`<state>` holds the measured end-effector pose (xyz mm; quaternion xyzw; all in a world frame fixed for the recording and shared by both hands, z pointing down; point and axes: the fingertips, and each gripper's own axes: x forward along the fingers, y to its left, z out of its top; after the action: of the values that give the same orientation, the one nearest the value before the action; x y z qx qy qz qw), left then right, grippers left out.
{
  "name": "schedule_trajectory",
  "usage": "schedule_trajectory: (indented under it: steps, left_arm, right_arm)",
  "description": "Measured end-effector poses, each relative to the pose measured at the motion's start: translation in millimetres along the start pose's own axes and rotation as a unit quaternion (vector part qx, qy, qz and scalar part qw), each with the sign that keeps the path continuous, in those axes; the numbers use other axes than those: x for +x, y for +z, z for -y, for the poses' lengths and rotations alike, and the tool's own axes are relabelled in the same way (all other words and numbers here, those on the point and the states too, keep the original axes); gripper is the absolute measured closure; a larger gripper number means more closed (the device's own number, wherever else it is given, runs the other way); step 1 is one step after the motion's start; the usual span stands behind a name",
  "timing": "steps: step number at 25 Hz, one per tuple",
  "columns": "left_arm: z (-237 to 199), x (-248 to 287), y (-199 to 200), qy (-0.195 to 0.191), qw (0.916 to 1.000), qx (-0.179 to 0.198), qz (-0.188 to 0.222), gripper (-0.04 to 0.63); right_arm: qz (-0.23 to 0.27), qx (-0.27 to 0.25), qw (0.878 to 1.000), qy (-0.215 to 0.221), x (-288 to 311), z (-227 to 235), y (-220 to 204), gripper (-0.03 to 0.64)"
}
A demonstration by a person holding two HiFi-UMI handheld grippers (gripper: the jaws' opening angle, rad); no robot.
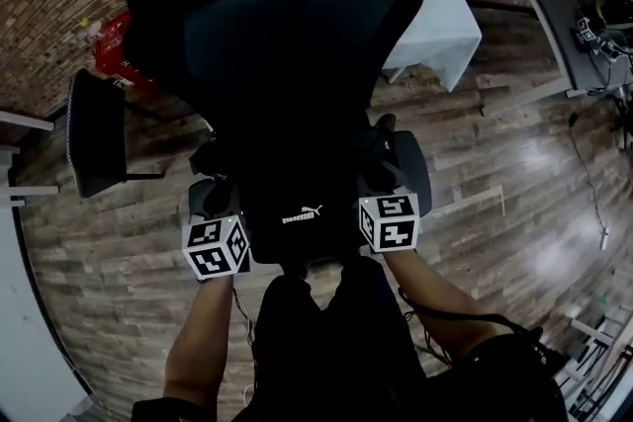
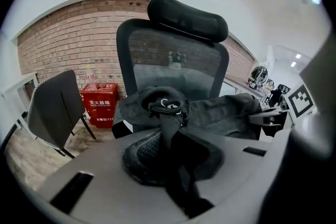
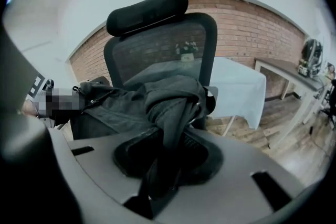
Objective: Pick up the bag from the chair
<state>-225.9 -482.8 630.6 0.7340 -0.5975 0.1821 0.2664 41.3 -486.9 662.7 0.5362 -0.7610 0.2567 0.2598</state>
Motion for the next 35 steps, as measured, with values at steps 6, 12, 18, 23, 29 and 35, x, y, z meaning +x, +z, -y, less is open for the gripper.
schedule_trajectory:
  steps: [6, 12, 18, 23, 29, 35]
  left_arm:
    - [10, -29, 44, 0.001, 0.999, -0.001, 0.044, 0.535]
    - [24, -58, 78, 0.0, 0.9967, 0.001, 0.082, 0.537]
    - [36, -84, 109, -0.01, 0.9928, 0.003, 0.119, 0.537]
    - [42, -111, 136, -0.015, 0.9877, 0.01, 0.155, 0.54]
    - [52, -143, 161, -0.024, 0.9802, 0.027, 0.195, 0.54]
    - [54, -166, 184, -0.027, 0.9732, 0.027, 0.227, 0.54]
  right_arm:
    - [0.033, -0.02, 0.999, 0.006, -27, -1, 49, 0.514]
    - [0.065, -0.034, 0.997, 0.008, -58, 1, 85, 0.514]
    - [0.096, -0.054, 0.994, 0.008, -87, 1, 125, 0.514]
    - [0.126, -0.066, 0.99, 0.011, -116, -5, 151, 0.515]
    - [0.165, -0.078, 0.983, 0.012, -150, -11, 177, 0.515]
    - [0.193, -0.083, 0.977, 0.016, -173, -18, 201, 0.515]
